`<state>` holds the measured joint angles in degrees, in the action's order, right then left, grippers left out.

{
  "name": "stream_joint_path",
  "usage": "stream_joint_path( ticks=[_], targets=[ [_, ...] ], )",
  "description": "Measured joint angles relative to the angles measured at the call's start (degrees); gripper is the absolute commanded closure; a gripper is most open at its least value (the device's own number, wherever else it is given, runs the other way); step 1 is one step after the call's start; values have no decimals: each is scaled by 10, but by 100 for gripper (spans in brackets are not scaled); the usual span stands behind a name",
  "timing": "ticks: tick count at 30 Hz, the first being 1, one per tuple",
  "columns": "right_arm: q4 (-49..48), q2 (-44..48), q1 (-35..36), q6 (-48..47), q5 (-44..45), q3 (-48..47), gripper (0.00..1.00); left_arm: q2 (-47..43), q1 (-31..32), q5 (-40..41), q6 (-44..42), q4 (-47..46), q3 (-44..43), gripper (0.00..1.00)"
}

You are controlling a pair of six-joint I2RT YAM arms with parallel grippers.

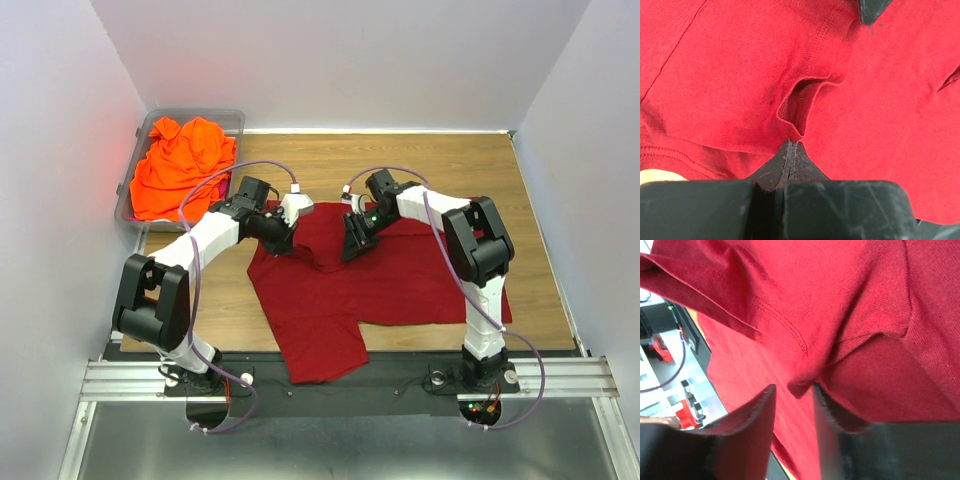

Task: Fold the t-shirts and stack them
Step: Fold the tshirt

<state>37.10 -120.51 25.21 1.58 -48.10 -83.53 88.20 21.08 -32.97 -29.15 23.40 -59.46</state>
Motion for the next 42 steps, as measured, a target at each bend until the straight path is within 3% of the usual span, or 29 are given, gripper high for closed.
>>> stream_joint_path(
  ticks=[1,5,33,34,36,37,40,42],
  targets=[
    [-1,0,0,1,0,0,77,0,-1,0,0,0,0,100],
    [-1,0,0,6,-4,0,99,0,-2,-2,0,1,0,100],
    [-2,38,0,17,-14,58,99,-94,-3,0,-12,68,31,100],
    [-2,38,0,17,-14,59,97,-94,-3,1,-13,68,35,100],
    [-2,38,0,17,-15,59,80,-92,-3,2,-16,68,39,92],
    [-2,38,0,14,-16,59,65,-90,-3,3,-19,68,40,75],
    [4,38,0,1,-19,58,49,-80,-3,5,-26,69,40,56],
    [15,39,-1,-10,-17,54,45,-80,-7,4,-30,71,40,51]
  ],
)
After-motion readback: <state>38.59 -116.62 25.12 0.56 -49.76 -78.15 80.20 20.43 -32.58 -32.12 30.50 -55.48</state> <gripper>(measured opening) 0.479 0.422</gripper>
